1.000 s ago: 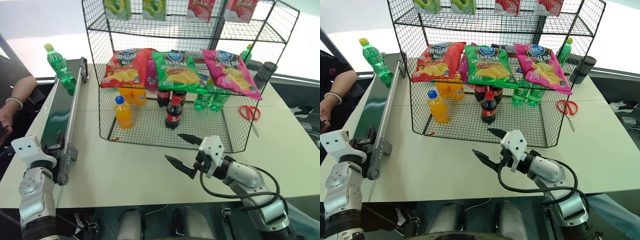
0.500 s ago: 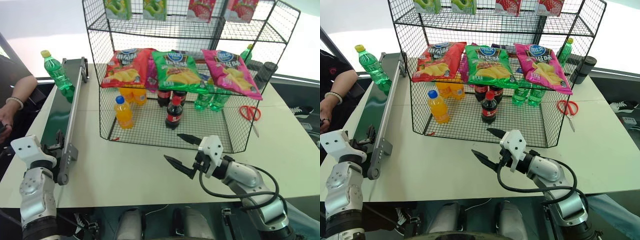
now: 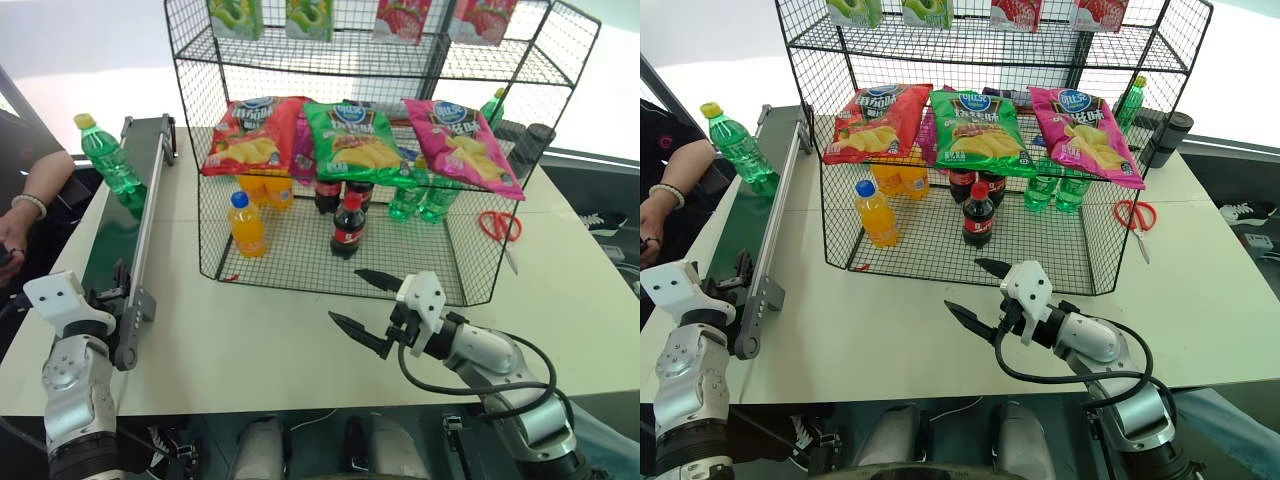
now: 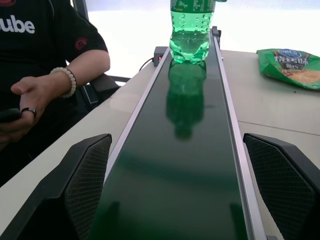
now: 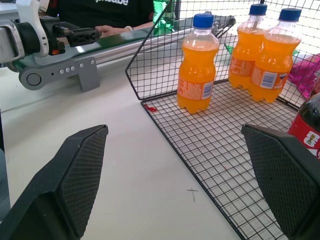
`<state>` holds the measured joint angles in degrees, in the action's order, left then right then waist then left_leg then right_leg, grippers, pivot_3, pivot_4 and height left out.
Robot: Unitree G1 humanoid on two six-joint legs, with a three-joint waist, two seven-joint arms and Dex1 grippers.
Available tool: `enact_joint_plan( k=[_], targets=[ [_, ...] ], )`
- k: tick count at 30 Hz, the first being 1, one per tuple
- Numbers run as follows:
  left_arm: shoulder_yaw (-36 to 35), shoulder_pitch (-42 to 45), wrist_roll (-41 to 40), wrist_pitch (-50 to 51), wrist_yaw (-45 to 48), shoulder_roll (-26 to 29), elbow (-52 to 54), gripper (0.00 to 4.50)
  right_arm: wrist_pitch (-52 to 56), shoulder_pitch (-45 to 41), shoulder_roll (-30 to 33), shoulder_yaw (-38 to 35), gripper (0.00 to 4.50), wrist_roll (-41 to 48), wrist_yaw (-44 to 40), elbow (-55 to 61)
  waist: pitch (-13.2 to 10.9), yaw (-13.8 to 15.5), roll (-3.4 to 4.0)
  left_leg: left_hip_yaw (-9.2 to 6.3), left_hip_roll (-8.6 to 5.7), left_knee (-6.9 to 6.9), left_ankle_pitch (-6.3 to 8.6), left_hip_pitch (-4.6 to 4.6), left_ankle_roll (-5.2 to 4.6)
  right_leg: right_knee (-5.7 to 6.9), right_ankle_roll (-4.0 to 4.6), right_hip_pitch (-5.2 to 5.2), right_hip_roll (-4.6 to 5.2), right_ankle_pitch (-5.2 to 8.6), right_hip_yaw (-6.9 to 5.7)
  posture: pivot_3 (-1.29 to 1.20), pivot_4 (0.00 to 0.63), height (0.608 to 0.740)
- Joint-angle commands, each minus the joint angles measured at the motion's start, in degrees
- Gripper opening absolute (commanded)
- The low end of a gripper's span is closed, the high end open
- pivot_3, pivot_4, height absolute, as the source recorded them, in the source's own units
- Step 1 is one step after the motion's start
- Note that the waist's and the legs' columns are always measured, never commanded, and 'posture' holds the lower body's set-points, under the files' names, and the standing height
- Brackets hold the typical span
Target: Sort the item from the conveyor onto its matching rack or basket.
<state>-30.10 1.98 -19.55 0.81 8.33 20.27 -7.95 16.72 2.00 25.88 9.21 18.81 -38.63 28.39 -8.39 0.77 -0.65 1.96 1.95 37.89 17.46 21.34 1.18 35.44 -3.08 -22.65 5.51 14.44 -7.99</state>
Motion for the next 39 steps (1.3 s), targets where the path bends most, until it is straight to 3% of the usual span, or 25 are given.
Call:
enact_joint_plan(
  k=[1,39],
  targets=[
    [-0.39,0.56,0.17,-1.18,0.06,0.51,0.13,4.50,-0.93,-0.03,-0.29,-0.17,4.45,0.60,-0.21,1.53,0.00,0.00,0.00,0.00,0.00,0.00,0.00,0.00,0.00,0.00,0.00,0.00,0.00,0.00,0.00,0.00,0.150,0.735],
    [-1.09,1.47,-0.19,-2.85,1.28,0.91,-0.55,4.50,-0.19,-0.99,-0.24,0.36,4.45,0.49,0.12,2.20,-0.03,0.01,0.01,-0.02,0.00,-0.03,0.01,0.04,0.00,-0.09,0.00,-0.01,0.03,0.00,-0.04,0.00,0.150,0.735]
  ],
)
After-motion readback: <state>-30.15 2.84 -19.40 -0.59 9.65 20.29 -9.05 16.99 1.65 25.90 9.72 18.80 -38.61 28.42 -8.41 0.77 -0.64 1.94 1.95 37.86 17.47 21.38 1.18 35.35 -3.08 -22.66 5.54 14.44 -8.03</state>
